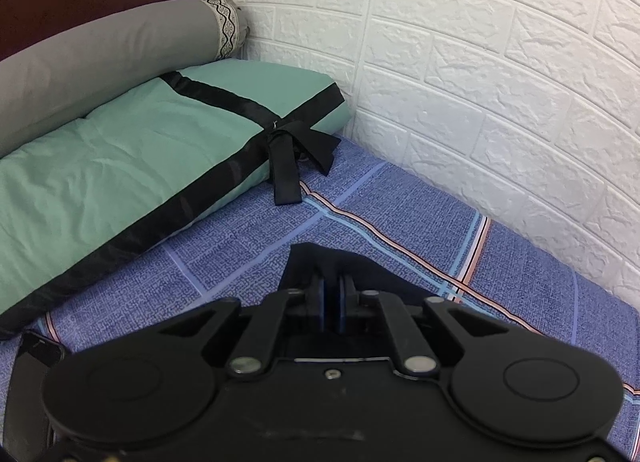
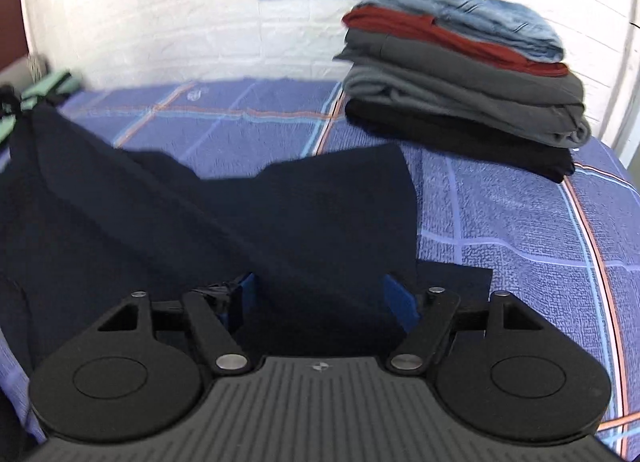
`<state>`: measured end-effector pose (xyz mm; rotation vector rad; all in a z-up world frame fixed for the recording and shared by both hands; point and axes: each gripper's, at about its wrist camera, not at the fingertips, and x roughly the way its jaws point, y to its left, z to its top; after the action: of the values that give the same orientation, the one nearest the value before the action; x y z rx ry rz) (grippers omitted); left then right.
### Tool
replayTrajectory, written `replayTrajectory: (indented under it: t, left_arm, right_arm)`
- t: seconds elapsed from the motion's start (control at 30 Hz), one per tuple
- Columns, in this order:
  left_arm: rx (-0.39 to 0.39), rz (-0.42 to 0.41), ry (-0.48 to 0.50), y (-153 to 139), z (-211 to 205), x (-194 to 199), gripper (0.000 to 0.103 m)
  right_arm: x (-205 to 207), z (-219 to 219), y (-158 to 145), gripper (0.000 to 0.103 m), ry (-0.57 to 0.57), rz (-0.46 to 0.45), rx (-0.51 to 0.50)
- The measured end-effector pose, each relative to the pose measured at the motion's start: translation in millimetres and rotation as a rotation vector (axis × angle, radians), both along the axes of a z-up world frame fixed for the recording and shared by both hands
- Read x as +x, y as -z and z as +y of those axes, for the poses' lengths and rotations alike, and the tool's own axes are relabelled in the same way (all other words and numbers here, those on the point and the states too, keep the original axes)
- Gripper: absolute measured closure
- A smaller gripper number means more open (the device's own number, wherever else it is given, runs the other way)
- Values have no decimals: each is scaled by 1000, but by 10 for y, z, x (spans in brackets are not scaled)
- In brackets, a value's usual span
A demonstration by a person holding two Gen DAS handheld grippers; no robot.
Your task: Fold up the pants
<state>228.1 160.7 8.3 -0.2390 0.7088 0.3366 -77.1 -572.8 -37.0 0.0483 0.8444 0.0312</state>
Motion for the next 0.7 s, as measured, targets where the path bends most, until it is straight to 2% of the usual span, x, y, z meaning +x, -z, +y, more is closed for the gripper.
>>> replayTrajectory:
  t: [0.03,0.07,0.23,0.3,0.37,0.47,0.57,0.7]
  left_arm:
    - [-2,-2,1,-9,5,-2,96]
    - [-2,-4,1,-12,11,-1,96]
    - [-4,-28,3,-54,-8,-61,96]
    - [-3,-60,10,-127,-8,-139,97]
    - [3,-106,8,-235,16,-239,98]
    - [-36,-165,15,-380,116,-392,99]
    - [-6,-176,19,-401,139,-393,99]
    - [-17,-127,-46,-214,142,-203,100]
  right_arm:
    - [9,27,-2,95,2,27,-21]
    - [-11,53,-38,100,14,17,-31]
    - [-236,148,-603,101,97,-185,-98]
    - [-338,196,-890,102,122,-257,-161]
    - [-418,234,-1182,102,146,-311,-214]
    - [-456,249,-1565,102,181,-363,-264]
    - [-157,218,-1679,102,210,-354,-317]
    - [847,130,-1384,102,239,-237,-352]
